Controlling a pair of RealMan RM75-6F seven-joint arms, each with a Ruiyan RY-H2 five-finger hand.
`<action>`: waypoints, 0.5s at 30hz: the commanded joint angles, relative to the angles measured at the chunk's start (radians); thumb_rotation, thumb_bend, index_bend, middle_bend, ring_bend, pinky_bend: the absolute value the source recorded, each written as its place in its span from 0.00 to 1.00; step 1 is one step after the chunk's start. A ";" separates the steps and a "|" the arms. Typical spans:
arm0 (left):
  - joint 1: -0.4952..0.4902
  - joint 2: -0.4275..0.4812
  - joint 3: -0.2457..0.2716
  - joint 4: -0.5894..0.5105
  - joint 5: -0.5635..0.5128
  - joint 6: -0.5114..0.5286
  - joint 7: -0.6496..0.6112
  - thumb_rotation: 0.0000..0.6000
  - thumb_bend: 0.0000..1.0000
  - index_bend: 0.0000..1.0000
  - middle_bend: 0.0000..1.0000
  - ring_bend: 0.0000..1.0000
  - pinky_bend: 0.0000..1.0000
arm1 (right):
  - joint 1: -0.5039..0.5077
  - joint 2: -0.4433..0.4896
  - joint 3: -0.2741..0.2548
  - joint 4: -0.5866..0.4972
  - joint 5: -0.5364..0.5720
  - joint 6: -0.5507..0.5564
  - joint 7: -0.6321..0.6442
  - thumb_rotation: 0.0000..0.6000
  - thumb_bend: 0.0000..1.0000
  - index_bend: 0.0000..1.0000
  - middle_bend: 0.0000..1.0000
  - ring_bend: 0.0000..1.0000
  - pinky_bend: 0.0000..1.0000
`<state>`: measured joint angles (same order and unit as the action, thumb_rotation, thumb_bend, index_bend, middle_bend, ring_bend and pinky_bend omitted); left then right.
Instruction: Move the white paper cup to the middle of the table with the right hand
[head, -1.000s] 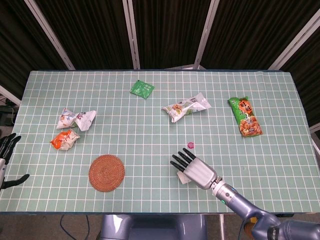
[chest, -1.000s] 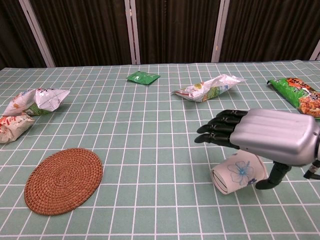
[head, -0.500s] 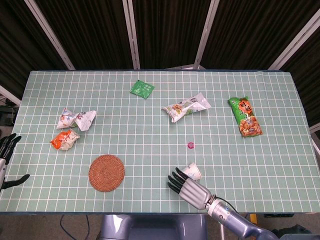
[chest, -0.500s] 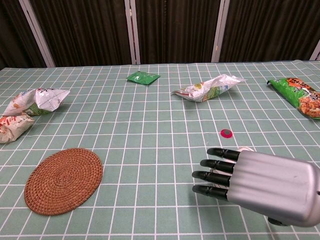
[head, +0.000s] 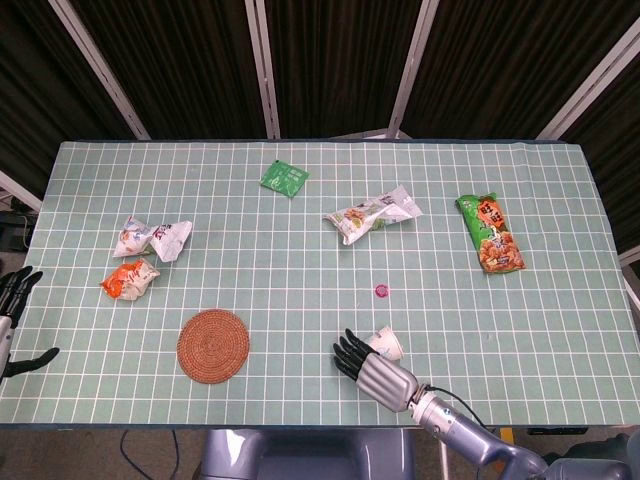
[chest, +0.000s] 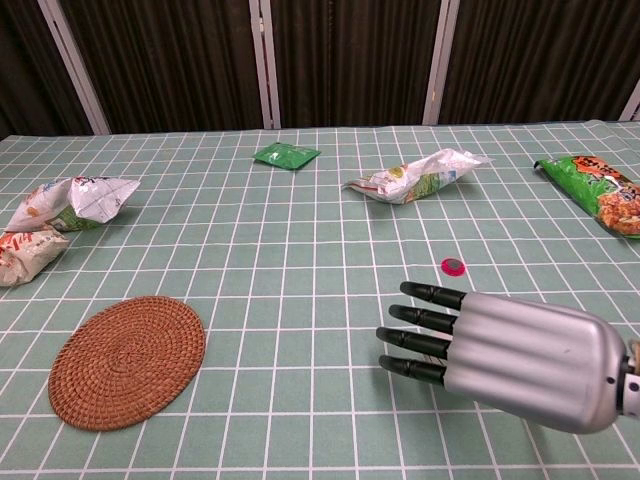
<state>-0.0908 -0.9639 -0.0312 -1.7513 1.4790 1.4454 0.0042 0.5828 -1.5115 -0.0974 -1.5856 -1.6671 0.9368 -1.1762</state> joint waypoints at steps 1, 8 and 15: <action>0.000 0.000 0.000 -0.001 -0.001 0.000 0.000 1.00 0.00 0.00 0.00 0.00 0.00 | 0.005 -0.014 0.008 0.026 -0.009 0.003 -0.010 1.00 0.03 0.00 0.00 0.00 0.00; 0.000 0.001 -0.001 -0.001 -0.004 0.000 0.001 1.00 0.00 0.00 0.00 0.00 0.00 | 0.010 -0.040 0.013 0.062 -0.036 0.007 -0.053 1.00 0.06 0.00 0.06 0.00 0.02; 0.000 0.002 -0.001 -0.002 -0.003 0.000 0.000 1.00 0.00 0.00 0.00 0.00 0.00 | 0.012 -0.062 0.010 0.093 -0.069 0.007 -0.085 1.00 0.10 0.03 0.19 0.01 0.19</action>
<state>-0.0910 -0.9620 -0.0321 -1.7528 1.4757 1.4457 0.0043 0.5959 -1.5697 -0.0881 -1.4959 -1.7366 0.9454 -1.2586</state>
